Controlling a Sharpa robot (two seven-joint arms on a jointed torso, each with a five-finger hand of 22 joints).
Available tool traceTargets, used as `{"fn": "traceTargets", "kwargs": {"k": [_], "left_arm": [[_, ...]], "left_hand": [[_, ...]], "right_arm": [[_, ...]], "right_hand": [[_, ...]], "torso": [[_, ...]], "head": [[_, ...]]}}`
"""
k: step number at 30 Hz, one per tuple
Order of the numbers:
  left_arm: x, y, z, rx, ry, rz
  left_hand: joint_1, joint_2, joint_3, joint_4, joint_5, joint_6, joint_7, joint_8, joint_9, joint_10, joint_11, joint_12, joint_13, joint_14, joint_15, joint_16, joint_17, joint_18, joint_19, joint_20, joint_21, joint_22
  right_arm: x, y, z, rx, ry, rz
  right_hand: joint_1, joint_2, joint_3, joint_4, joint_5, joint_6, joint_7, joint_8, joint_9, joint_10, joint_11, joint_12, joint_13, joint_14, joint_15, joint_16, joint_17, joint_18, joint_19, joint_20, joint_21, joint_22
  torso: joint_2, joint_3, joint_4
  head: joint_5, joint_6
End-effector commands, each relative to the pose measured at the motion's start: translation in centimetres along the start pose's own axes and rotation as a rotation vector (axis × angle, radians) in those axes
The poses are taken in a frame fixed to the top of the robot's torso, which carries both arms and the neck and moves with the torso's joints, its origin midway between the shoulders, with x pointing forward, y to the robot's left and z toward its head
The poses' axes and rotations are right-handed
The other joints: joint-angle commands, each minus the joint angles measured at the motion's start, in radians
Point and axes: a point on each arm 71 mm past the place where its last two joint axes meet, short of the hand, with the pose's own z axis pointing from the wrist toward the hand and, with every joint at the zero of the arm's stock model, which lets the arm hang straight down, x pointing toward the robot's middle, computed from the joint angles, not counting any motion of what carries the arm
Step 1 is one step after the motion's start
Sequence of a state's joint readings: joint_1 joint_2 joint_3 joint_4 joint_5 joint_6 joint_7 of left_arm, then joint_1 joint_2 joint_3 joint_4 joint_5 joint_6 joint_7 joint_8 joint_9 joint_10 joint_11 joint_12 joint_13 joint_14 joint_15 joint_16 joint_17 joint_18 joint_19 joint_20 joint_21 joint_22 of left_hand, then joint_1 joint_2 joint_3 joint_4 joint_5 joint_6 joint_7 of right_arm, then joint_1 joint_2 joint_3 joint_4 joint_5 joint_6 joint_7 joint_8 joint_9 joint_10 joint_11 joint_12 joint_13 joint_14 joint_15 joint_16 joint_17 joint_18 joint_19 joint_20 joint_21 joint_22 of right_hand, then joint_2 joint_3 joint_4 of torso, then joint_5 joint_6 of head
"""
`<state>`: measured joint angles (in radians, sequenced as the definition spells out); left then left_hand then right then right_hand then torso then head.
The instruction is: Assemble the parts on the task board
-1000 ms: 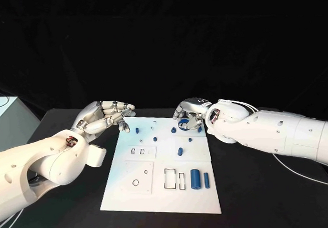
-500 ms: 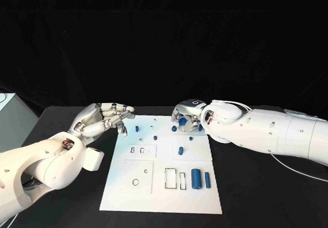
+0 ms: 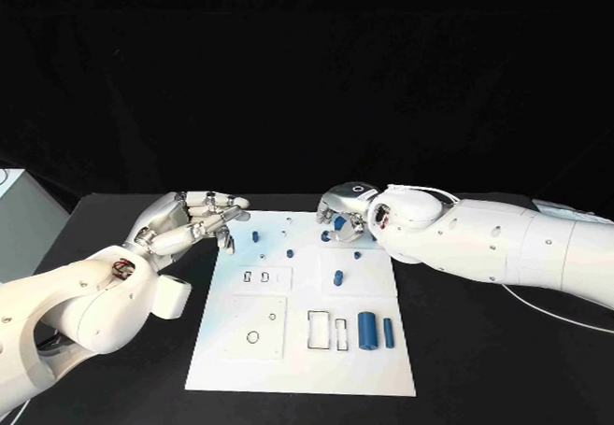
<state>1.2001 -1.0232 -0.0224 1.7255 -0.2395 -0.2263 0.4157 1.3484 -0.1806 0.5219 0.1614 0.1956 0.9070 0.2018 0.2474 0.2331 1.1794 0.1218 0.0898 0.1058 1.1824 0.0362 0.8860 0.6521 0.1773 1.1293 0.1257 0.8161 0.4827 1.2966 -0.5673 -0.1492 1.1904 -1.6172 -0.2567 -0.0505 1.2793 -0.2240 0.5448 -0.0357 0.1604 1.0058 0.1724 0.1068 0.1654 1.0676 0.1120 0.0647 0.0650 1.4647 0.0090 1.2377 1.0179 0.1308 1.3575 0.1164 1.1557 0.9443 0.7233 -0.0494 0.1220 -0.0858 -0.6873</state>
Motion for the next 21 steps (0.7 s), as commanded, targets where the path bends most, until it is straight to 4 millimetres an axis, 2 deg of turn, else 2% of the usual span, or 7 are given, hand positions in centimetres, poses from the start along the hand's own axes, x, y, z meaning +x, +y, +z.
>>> {"fn": "traceTargets", "kwargs": {"k": [1,16,18,21], "left_arm": [[0.22,-0.14,0.10,0.007,0.018,-0.005],[-0.01,-0.05,0.13,0.003,0.008,-0.002],[-0.04,-0.04,0.12,0.002,0.007,-0.002],[-0.07,-0.03,0.12,0.001,0.005,-0.002]], "left_hand": [[-0.011,0.002,0.006,0.000,-0.002,-0.009,-0.002,0.000,0.001,-0.005,0.000,0.003,0.001,-0.007,0.003,0.001,-0.001,0.004,0.000,0.001,0.009,0.003],[-0.011,0.002,0.008,-0.001,-0.002,-0.013,-0.001,-0.001,0.002,-0.009,0.001,0.003,0.002,-0.009,0.004,0.002,-0.002,0.004,-0.004,0.002,0.018,0.009],[-0.011,0.002,0.008,-0.001,-0.002,-0.013,-0.001,-0.001,0.002,-0.009,0.001,0.003,0.002,-0.009,0.004,0.002,-0.002,0.004,-0.004,0.002,0.018,0.009],[-0.011,0.002,0.008,-0.002,-0.002,-0.014,0.000,-0.002,0.002,-0.010,0.001,0.003,0.002,-0.010,0.005,0.002,-0.003,0.004,-0.006,0.002,0.021,0.011]], "right_arm": [[0.13,0.05,0.05,0.004,0.009,-0.029],[0.75,0.28,0.06,0.003,0.037,-0.024],[0.79,0.32,0.03,0.002,0.040,-0.023],[0.86,0.40,0.01,0.000,0.044,-0.022]], "right_hand": [[0.004,0.004,-0.003,0.001,0.003,0.001,0.001,0.000,0.002,-0.001,-0.001,-0.001,0.001,0.012,0.008,0.000,-0.002,-0.016,0.004,-0.002,-0.004,-0.001],[0.009,0.018,0.003,0.011,0.009,0.043,0.002,0.023,0.015,0.040,-0.004,0.006,0.005,0.012,0.007,0.024,0.013,-0.022,0.020,-0.003,0.022,0.039],[0.011,0.023,0.015,0.014,0.019,0.063,-0.004,0.034,0.021,0.063,-0.008,0.008,0.006,0.014,0.004,0.036,0.023,-0.028,0.033,-0.005,0.047,0.076],[0.011,0.026,0.023,0.016,0.021,0.071,-0.008,0.039,0.025,0.077,-0.012,0.008,0.006,0.014,0.001,0.041,0.025,-0.030,0.036,-0.008,0.053,0.084]], "torso": [[0.005,-0.0019,0.0019],[0.011,-0.0040,0.0027],[0.011,-0.0039,0.0032],[0.013,-0.0039,0.0033]], "head": [[-0.003,-0.002],[-0.006,-0.003],[-0.008,-0.002],[-0.008,-0.001]]}}
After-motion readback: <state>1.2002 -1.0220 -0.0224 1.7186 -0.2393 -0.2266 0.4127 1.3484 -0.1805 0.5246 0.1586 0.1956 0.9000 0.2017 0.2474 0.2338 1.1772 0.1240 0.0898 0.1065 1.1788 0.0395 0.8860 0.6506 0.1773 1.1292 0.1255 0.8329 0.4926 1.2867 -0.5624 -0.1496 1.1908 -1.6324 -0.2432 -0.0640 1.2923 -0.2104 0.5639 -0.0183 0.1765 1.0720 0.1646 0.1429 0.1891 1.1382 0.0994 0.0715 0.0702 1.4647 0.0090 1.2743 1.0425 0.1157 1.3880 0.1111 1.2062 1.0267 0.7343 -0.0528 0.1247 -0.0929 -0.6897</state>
